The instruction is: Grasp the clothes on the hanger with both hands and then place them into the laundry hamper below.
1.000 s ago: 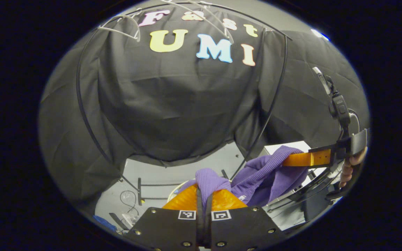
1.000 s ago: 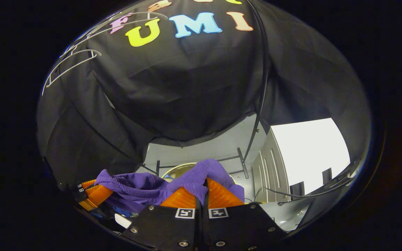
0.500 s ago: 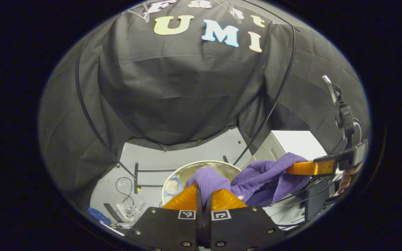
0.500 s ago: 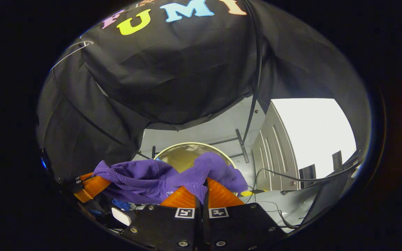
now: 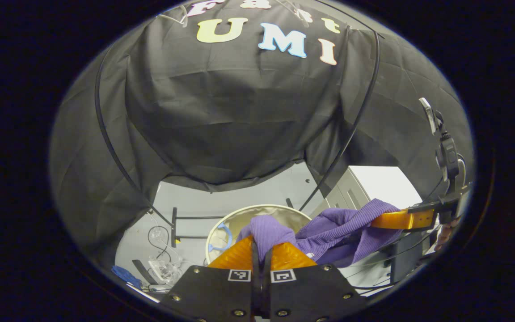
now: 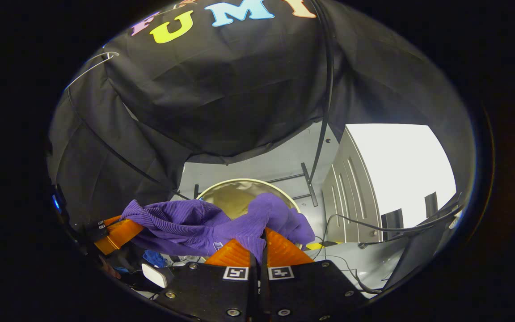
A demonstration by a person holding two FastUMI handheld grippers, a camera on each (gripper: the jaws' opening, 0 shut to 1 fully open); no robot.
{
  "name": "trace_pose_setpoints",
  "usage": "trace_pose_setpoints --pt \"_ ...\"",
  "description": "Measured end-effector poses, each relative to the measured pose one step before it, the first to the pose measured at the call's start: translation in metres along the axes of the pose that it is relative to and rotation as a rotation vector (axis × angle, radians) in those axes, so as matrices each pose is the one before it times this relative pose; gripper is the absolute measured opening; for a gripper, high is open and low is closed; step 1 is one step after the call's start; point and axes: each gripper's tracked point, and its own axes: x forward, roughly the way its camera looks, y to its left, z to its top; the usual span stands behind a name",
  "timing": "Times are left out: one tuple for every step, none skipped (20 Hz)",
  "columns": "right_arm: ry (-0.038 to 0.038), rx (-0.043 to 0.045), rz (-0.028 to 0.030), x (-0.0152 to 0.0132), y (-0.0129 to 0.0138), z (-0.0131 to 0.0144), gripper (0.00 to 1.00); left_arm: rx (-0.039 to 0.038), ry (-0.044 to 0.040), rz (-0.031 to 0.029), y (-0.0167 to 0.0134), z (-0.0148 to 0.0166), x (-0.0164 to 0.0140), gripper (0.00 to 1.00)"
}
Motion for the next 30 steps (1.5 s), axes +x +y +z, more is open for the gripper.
trace_pose_setpoints --pt "0.00076 -0.00182 0.00033 0.00073 0.00052 0.00041 0.02 -0.00572 0.00102 0.00207 0.00181 0.00018 -0.00034 0.01" --pt "0.00246 -0.00136 -0.00078 -0.00007 0.00147 0.00076 0.02 -0.0057 0.0011 0.00166 0.00124 -0.00072 -0.00052 0.01" --pt "0.00373 0.00014 0.00048 -0.00028 0.00204 -0.00048 0.02 -0.00295 0.00108 0.00284 0.00232 0.00047 0.00019 0.01" --pt "0.00261 0.00711 -0.00431 -0.00103 0.00086 -0.00026 0.03 0.00005 0.00146 0.00251 0.00132 -0.00033 0.0015 0.01" --pt "0.00372 0.01461 -0.00215 -0.00011 0.00211 -0.00218 0.05 0.00303 0.00345 -0.00577 0.00082 0.00038 -0.00074 0.01" --pt "0.01241 0.00831 0.00755 -0.0018 0.00415 -0.00292 0.07 0.00605 0.00209 0.00443 0.00111 0.00017 -0.00197 0.01" --pt "0.01419 -0.00302 0.01084 -0.00253 0.00562 -0.00336 0.09 0.00486 0.00622 0.01058 0.00401 0.00059 -0.00192 0.01" --pt "0.00727 -0.01062 0.0039 -0.00274 0.00329 -0.00199 0.1 0.0016 0.00865 0.0045 0.00241 -0.00308 -0.00198 0.01" --pt "0.00327 -0.01289 -0.00891 -0.00267 -0.0008 -0.00202 0.16 -0.00331 0.00661 0.00183 0.00128 0.00059 -0.00216 0.02" --pt "0.00524 -0.01157 -0.00128 -0.00447 0.00045 -0.00158 0.21 -0.00062 0.00784 0.01238 0.00374 -0.0021 0.00133 0.06" --pt "0.00202 -0.00946 -0.00354 -0.00202 0.00107 -0.00142 0.39 -0.00177 0.01074 -0.00795 0.00023 -0.00385 -0.00441 0.14" --pt "-0.00181 -0.0076 -0.00588 -0.00373 -0.00112 0.00001 0.58 0.00552 -0.00498 -0.00576 -0.00161 0.00262 -0.0057 0.34" --pt "-0.00056 -0.00269 -0.00502 -0.00692 -0.00123 0.00236 0.77 0.00753 -0.01785 0.00906 0.00213 0.00943 -0.00818 0.53" --pt "-0.00699 0.0052 -0.00144 -0.00542 -0.0005 0.00385 0.96 0.01052 -0.02552 0.02539 0.00457 0.00448 -0.00392 0.72" --pt "-0.02128 0.00685 0.00032 -0.00685 -0.00084 0.00714 0.96 0.0063 -0.02382 0.02052 0.00654 0.00764 -0.01055 0.91" --pt "-0.02786 0.00381 -0.00548 -0.00872 -0.00216 0.00954 0.96 0.00298 -0.01912 0.0138 0.00314 0.00443 -0.01007 0.97" --pt "-0.03649 -0.00386 -0.00691 -0.01022 -0.00357 0.01201 0.96 0.00078 -0.01856 0.00938 0.00293 0.00693 -0.00812 0.97" --pt "-0.04593 -0.00831 -0.01301 -0.01088 -0.00429 0.01597 0.92 -0.00561 -0.02896 0.01033 0.0032 0.01011 -0.01089 0.97" --pt "-0.05238 -0.01249 -0.01443 -0.01091 -0.00518 0.01615 0.96 -0.00829 -0.02513 0.00477 0.00289 0.01029 -0.00951 0.97" --pt "-0.05658 -0.01353 -0.01716 -0.01166 -0.00603 0.01832 0.96 -0.00962 -0.03168 0.00209 0.00199 0.0138 -0.01119 0.93" --pt "-0.06257 -0.0097 -0.01964 -0.01303 -0.00658 0.02038 0.96 -0.00482 -0.03493 0.00427 0.00191 0.01356 -0.01094 0.97" --pt "-0.06439 -0.00333 -0.01543 -0.01023 -0.00603 0.01816 0.96 0.00141 -0.03674 0.00559 0.0041 0.01502 -0.01167 0.97" --pt "-0.06102 0.00165 -0.01646 -0.00996 -0.00658 0.01952 0.96 0.00646 -0.03646 0.00712 0.00481 0.01701 -0.00822 1.0" --pt "-0.05788 0.00409 -0.01988 -0.01073 -0.00727 0.01918 0.96 0.0064 -0.03804 0.00978 0.00787 0.01855 -0.00794 0.97" --pt "-0.0551 0.00607 -0.02181 -0.00984 -0.00726 0.01939 0.96 0.0025 -0.04192 0.01472 0.00821 0.0209 -0.00652 0.97" --pt "-0.05123 0.00722 -0.01947 -0.00859 -0.00665 0.01991 0.96 -0.00174 -0.04637 0.02334 0.00726 0.02233 -0.0069 1.0" --pt "-0.05412 0.00769 -0.01699 -0.00784 -0.0058 0.02054 0.96 -0.00774 -0.05098 0.01971 0.00723 0.02304 -0.00503 1.0" --pt "-0.06004 0.01114 -0.0179 -0.0062 -0.00583 0.02221 0.96 -0.01157 -0.05156 0.00748 0.00336 0.02181 -0.00491 1.0" --pt "-0.05636 0.00888 -0.01957 -0.00417 -0.00605 0.02206 0.96 -0.00919 -0.05581 0.00035 0.00357 0.02306 -0.00457 0.9" --pt "-0.05538 0.00791 -0.02174 -0.00372 -0.00635 0.02168 0.96 -0.0067 -0.05429 0.00302 0.0039 0.02521 -0.00502 0.9"
